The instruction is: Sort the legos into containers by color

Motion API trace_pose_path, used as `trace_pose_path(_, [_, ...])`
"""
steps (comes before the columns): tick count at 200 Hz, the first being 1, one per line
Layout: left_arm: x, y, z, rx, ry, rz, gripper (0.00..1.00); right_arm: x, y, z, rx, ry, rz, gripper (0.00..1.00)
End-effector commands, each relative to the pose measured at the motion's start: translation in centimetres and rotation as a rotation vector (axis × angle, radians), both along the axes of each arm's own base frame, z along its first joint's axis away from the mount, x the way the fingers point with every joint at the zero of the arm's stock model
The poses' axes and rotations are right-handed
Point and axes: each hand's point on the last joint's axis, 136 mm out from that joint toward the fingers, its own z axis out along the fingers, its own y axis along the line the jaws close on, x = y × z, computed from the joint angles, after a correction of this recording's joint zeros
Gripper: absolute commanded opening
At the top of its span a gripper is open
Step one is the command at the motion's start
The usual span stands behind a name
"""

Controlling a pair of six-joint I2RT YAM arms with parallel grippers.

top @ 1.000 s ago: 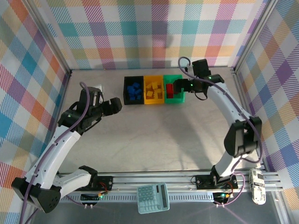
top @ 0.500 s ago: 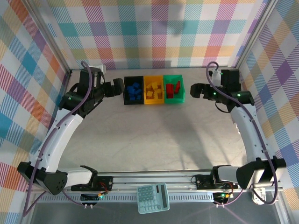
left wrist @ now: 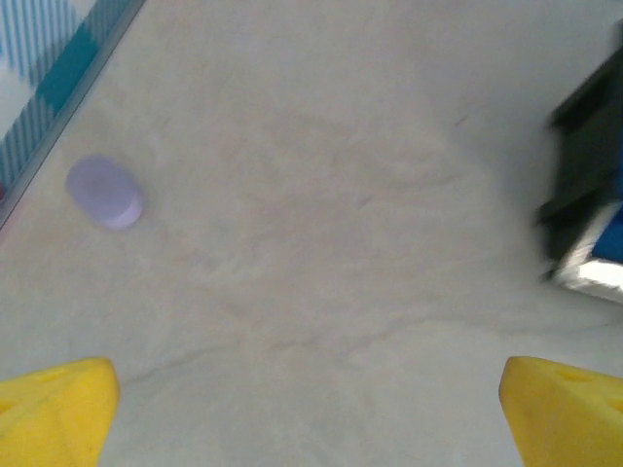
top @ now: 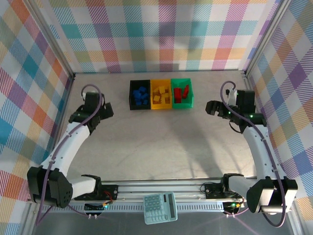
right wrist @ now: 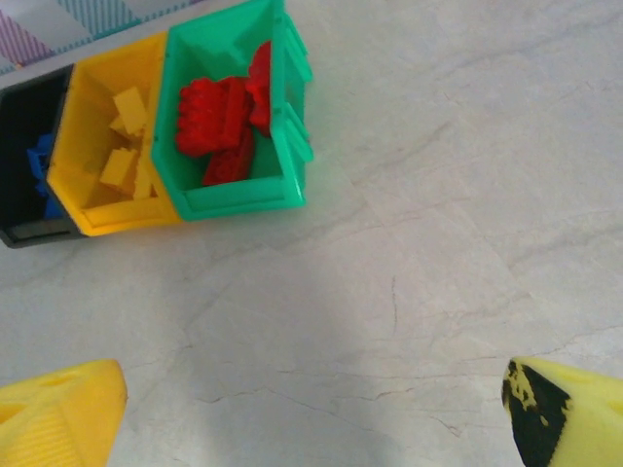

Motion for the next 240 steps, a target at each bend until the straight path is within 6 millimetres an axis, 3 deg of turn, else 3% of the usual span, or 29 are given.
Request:
trace_pose_path(1, [2.5,1.9,1.7,0.061,-0.221,0.040,1.00,1.7,-1.2,0.3,-0.026,-0.120,-0.014,0.99])
trace_pose_path(58, [4.2,2.3,-3.0,0.108,-0.328,-0.013,1.00,3.4,-3.0,-3.3,-0.098,-0.201,-0.078,0.99])
trace_pose_path(87, [4.7,2.5,-5.4,0.105,-0.356,-0.010,1.00,4.4,-2.9,-5.5,-0.118,-0.241,-0.046,0.99])
trace_pose_path(114, [5.6,0.5,-7.2,0.057,-0.373,-0.137,1.00,5.1,-3.4,-6.8,-0.165,-0.319,-0.052,0.99])
trace_pose_path(139, [4.7,-0.6,-9.8,0.039,-0.438,-0.202,1.00,5.7,-2.7,-9.2,-0.144,-0.340,-0.013,0.99])
trace_pose_path(153, [4.9,-1.4,-8.8,0.006,-0.510,-0.268,1.00,6.0,-1.8,-10.4,-0.121,-0.421,0.031,0.99])
trace_pose_path(163, [5.1,-1.5,-9.8,-0.027,-0.442,-0.287,1.00,6.2,-1.5,-11.9,-0.118,-0.436,0.049,0.99])
trace_pose_path(177, [5.6,-2.3,-9.9,-0.052,-0.431,-0.346,1.00,6.1,-0.9,-12.3,-0.123,-0.409,0.086,0.99])
trace_pose_path(240, [5.8,-1.3,-10.1,-0.045,-0.417,-0.290,1.00,6.5,-0.8,-12.3,-0.151,-0.413,0.072,0.99])
